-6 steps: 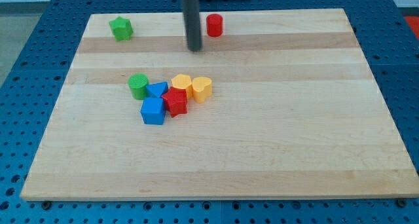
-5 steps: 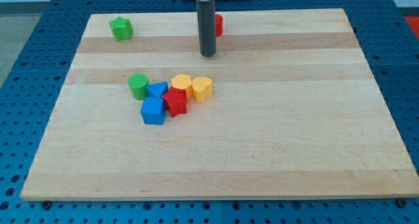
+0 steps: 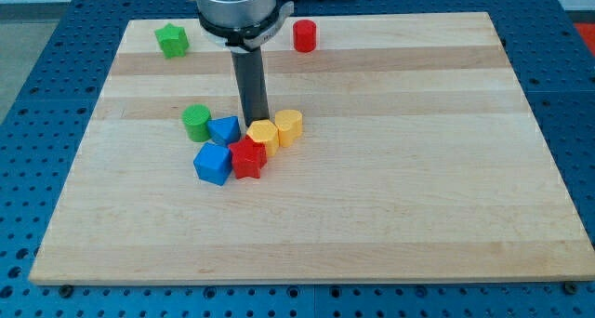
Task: Separate the yellow heart from the yellow hexagon
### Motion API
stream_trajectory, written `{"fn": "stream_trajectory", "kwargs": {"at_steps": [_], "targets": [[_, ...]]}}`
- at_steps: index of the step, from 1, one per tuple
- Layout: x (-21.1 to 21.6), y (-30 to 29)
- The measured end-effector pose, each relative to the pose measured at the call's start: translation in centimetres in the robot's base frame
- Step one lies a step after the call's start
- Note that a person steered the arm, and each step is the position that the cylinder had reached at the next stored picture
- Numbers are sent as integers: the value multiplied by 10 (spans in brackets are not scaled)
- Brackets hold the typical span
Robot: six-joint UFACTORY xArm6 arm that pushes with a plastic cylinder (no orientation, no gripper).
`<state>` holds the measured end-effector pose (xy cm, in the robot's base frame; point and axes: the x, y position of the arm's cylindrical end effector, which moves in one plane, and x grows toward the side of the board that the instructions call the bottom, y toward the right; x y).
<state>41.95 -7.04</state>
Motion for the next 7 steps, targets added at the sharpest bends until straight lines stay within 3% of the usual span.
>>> {"fn": "stream_trajectory", "kwargs": {"at_steps": [1,4,5,7], "targets": [[6,3],[-36,75],[-42,76],[-40,14]]}}
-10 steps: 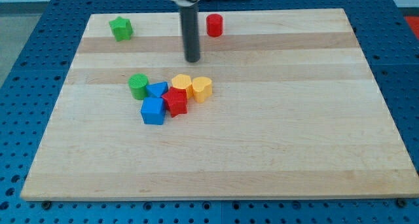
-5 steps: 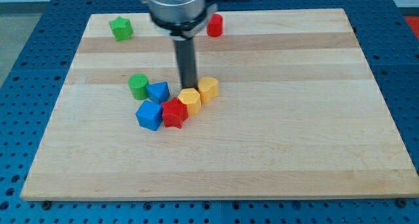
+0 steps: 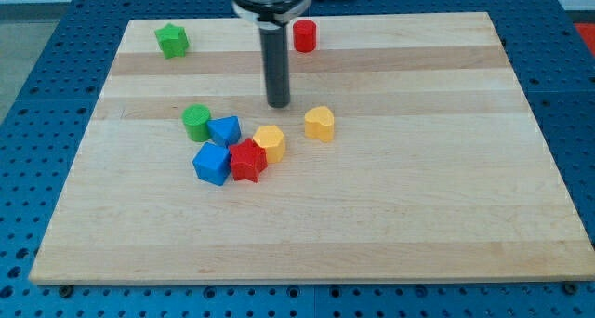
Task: Separate the yellow heart from the yellow hexagon
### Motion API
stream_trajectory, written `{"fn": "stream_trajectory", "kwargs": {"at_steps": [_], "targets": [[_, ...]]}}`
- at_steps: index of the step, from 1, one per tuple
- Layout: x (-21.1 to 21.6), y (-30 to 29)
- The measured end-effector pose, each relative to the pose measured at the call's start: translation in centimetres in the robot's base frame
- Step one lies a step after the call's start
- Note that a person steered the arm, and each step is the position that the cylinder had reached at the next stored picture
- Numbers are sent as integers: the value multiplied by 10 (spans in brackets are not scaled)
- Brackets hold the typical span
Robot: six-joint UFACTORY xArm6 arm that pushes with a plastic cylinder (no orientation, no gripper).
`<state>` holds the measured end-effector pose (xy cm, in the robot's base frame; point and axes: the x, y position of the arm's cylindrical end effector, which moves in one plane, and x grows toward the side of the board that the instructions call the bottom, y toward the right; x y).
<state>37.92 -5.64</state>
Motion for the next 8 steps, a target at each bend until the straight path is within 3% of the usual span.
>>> {"fn": "stream_trajectory", "kwargs": {"at_steps": [1,3,4,6,8], "targets": [[51,12],[59,32],[59,47],[-1,113],[11,94]]}}
